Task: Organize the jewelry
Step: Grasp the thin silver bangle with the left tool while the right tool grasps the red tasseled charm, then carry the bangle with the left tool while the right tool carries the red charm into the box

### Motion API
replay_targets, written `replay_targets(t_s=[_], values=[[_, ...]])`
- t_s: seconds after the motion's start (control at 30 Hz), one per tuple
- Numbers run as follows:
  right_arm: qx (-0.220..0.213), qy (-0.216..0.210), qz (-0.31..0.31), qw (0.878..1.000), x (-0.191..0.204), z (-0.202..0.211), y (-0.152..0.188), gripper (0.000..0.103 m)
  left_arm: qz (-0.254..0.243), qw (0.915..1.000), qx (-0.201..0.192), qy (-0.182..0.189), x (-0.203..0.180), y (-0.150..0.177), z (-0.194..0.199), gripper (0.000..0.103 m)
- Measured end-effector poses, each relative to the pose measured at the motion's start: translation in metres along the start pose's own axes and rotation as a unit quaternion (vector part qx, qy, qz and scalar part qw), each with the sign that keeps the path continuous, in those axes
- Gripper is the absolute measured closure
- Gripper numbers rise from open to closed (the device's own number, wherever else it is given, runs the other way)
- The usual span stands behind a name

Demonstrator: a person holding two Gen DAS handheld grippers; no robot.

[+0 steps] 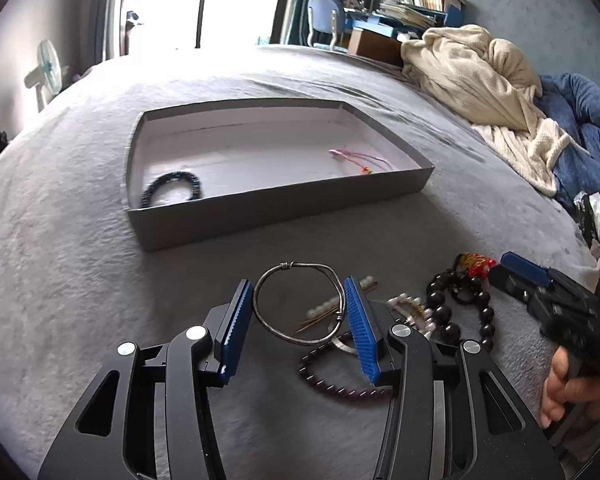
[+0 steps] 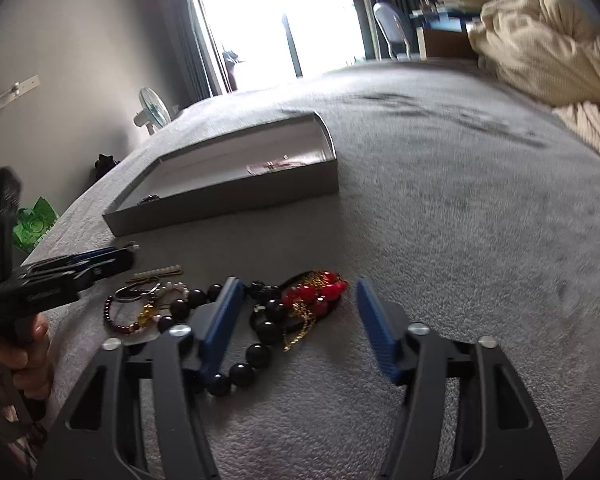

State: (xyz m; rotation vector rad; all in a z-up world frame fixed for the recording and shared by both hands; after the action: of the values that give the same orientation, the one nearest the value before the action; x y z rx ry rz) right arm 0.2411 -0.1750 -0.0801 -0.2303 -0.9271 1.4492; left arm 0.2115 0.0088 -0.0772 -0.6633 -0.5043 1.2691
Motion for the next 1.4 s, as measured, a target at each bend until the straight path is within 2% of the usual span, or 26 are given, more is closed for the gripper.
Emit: replay_targets(t_s=[0.07, 0.1, 0.2, 0.27, 0.3, 0.37, 0.4, 0.43, 0.5, 0.73, 0.9, 1.13, 1.4], values=[[0.012, 0.006, -0.013, 1.0, -0.006, -0.005, 0.001, 0.055, 0.001, 1.0, 0.0, -0.004, 0.004, 0.003, 0.003, 0.055], [0.018, 0.009, -0.017, 1.0, -0.008, -0.008, 0.002, 0.062, 0.002, 1.0, -0.001, -0.005, 0.006, 0.004, 0.003, 0.055], [0.03, 0.017, -0.02, 0.999, -0.011, -0.013, 0.004, 0.064, 0.007, 1.0, -0.001, -0.003, 0.009, 0.01, 0.002, 0.055], [0.032, 0.017, -0.018, 0.999, -0.011, -0.015, 0.004, 0.068, 0.011, 0.9999, -0.002, 0.0, 0.01, 0.016, 0.001, 0.055], [0.035, 0.017, -0.018, 0.999, -0.011, -0.016, 0.004, 0.074, 0.011, 0.9999, -0.004, 0.001, 0.01, 0.018, 0.001, 0.055], [0.038, 0.018, -0.018, 0.999, -0.011, -0.018, 0.004, 0.074, 0.01, 0.9999, -0.009, 0.002, 0.009, 0.019, 0.002, 0.055], [0.038, 0.015, -0.018, 0.999, -0.011, -0.018, 0.004, 0.077, 0.008, 0.9999, -0.011, 0.003, 0.008, 0.019, 0.003, 0.055], [0.038, 0.012, -0.015, 0.999, -0.01, -0.018, 0.004, 0.086, 0.008, 0.9999, -0.012, 0.003, 0.007, 0.019, 0.003, 0.055], [0.032, 0.011, -0.008, 0.999, -0.008, -0.016, 0.003, 0.093, 0.008, 0.9999, -0.014, 0.003, 0.008, 0.019, 0.003, 0.055], [-0.019, -0.014, -0.018, 1.0, -0.005, 0.006, -0.017, 0.094, 0.012, 0.9996, -0.024, 0.005, 0.008, 0.018, 0.008, 0.055], [-0.041, -0.036, -0.034, 0.998, 0.0, 0.021, -0.038, 0.094, 0.012, 0.9995, -0.029, 0.005, 0.009, 0.014, 0.012, 0.055], [-0.062, -0.05, -0.045, 0.996, 0.003, 0.036, -0.063, 0.094, 0.002, 0.9992, -0.04, 0.002, 0.013, 0.0, 0.021, 0.055], [-0.077, -0.051, -0.033, 0.995, 0.011, 0.04, -0.088, 0.094, -0.013, 0.9982, -0.057, -0.013, 0.027, -0.031, 0.033, 0.055]])
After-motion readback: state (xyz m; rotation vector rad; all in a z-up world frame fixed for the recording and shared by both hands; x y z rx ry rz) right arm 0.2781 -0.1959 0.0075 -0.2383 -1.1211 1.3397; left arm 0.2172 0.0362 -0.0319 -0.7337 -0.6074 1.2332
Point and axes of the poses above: each gripper's, at about its wrist camera, not at the fingertips, and z roughly against the way its jaws point, x to its left, y to its underside, the point moved 10 cm from there along -z, roughly the way its jaws point, and after that the axes turned 12 degrees about -z, right-handed, at the moved point
